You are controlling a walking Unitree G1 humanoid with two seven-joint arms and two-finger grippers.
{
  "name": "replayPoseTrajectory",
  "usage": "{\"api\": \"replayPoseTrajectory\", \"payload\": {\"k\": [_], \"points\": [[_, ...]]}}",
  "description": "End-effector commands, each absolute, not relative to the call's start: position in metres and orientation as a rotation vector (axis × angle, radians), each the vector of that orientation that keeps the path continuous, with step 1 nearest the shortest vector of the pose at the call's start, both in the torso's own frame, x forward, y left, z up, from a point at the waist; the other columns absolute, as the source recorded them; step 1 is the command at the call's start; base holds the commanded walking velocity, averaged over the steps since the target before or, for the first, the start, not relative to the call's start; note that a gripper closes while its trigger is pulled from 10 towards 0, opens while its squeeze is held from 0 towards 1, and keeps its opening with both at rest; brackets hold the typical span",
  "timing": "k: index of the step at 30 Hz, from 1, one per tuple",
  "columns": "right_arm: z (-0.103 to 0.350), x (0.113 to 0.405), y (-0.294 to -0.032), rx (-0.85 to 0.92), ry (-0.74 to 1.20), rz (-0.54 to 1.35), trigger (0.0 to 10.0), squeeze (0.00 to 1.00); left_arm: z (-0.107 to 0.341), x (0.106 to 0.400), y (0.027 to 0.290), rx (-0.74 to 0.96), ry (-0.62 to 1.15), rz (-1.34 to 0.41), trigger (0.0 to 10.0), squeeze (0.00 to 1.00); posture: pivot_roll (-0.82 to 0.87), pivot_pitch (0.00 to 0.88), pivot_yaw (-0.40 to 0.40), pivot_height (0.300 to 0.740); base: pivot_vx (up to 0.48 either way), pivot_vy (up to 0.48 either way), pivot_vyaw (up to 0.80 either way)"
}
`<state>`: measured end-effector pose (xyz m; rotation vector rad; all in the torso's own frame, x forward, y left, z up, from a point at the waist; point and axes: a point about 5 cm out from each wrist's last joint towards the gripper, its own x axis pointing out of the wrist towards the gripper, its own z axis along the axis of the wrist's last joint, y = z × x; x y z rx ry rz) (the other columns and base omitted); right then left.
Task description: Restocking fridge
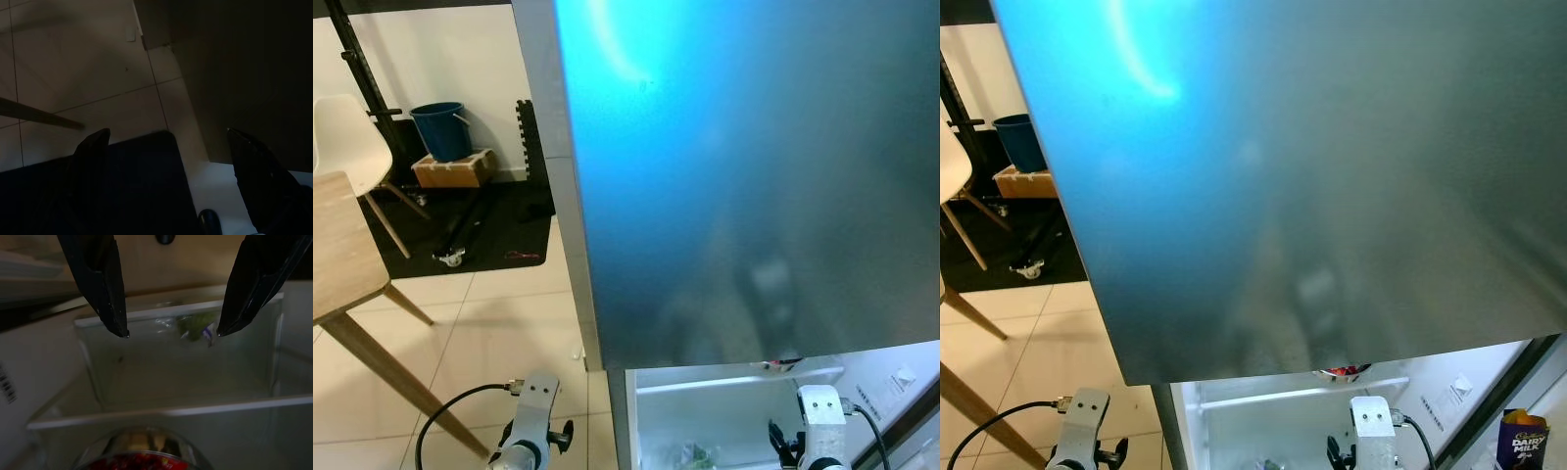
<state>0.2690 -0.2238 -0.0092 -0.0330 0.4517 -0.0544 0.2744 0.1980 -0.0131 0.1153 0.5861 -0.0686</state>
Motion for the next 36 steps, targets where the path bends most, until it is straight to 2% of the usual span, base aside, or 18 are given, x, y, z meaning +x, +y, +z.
{"api": "replayPoseTrajectory", "payload": {"k": [1,15,19,25,36], "points": [[-0.013,0.265,-0.226,-0.049,0.464,-0.063,10.0,0.00,-0.020,0.267,0.202,0.125,0.623,-0.057,10.0,0.00,-0.07,0.038,0.009,0.734,0.000,0.000,0.00],[-0.019,0.257,-0.223,-0.036,0.473,-0.072,10.0,0.00,-0.025,0.263,0.201,0.105,0.644,-0.043,10.0,0.00,-0.08,0.059,0.017,0.734,0.000,0.000,0.00],[-0.029,0.248,-0.224,0.054,0.537,-0.077,10.0,0.00,-0.030,0.258,0.202,0.145,0.677,-0.038,10.0,0.00,-0.08,0.061,0.017,0.734,0.000,0.000,0.00],[-0.029,0.246,-0.225,0.048,0.530,-0.080,10.0,0.00,-0.029,0.259,0.206,0.060,0.668,0.032,10.0,0.00,-0.09,0.076,0.022,0.734,0.000,0.000,0.00],[-0.029,0.245,-0.224,0.044,0.522,-0.058,10.0,0.00,-0.030,0.258,0.204,0.062,0.673,0.032,10.0,0.00,-0.10,0.088,0.028,0.734,0.000,0.000,0.00]]}}
